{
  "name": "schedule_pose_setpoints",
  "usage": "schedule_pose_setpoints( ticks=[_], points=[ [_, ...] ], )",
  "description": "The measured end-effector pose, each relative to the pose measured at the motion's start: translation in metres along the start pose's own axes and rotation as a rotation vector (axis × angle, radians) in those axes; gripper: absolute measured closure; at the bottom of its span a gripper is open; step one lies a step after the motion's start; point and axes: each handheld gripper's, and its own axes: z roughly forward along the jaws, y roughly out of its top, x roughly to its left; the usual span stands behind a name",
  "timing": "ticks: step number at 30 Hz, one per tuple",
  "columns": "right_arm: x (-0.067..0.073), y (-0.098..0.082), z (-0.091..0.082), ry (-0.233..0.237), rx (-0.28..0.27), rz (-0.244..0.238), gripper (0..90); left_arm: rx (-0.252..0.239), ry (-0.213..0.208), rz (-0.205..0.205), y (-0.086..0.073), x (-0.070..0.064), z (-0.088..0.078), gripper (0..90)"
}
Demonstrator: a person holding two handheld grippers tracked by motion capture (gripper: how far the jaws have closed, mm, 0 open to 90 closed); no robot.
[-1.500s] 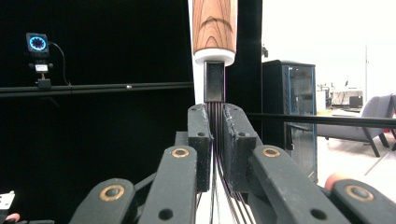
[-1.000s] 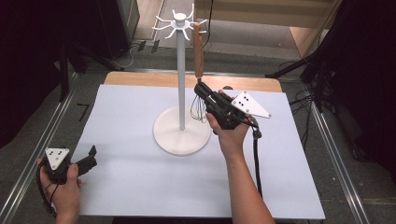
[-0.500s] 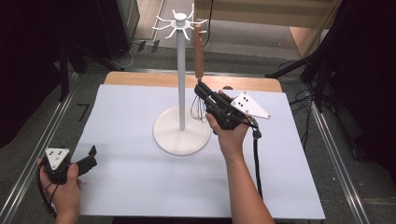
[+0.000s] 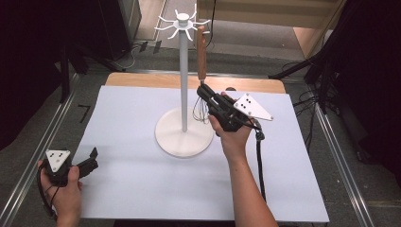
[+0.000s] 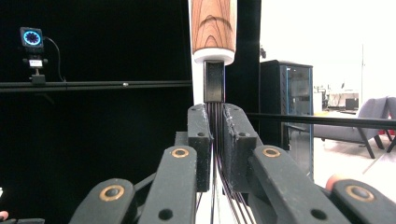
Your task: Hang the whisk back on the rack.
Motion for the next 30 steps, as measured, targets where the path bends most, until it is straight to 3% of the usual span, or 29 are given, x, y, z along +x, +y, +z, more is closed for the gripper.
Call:
schedule_pose_setpoints(
  ticks=[18,21,26,28,30],
  points=[
    [-0.002,0.007,-0.004,-0.013,0.056,0.030,78.5,0.002,-0.001,-0.001,0.000,0.000,0.000,6.0],
    [-0.003,0.008,-0.005,-0.010,0.068,0.040,69.0,0.001,-0.001,-0.001,0.000,0.000,0.000,6.0],
    [-0.003,0.012,-0.010,-0.021,0.085,0.054,43.2,0.002,-0.001,-0.001,0.000,0.000,0.000,6.0],
    [-0.003,0.014,-0.012,-0.038,0.101,0.059,36.2,0.001,-0.001,-0.001,0.000,0.000,0.000,6.0],
    [-0.005,0.015,-0.016,-0.062,0.112,0.064,35.1,0.000,-0.001,-0.002,0.000,0.000,0.000,6.0]
  ],
)
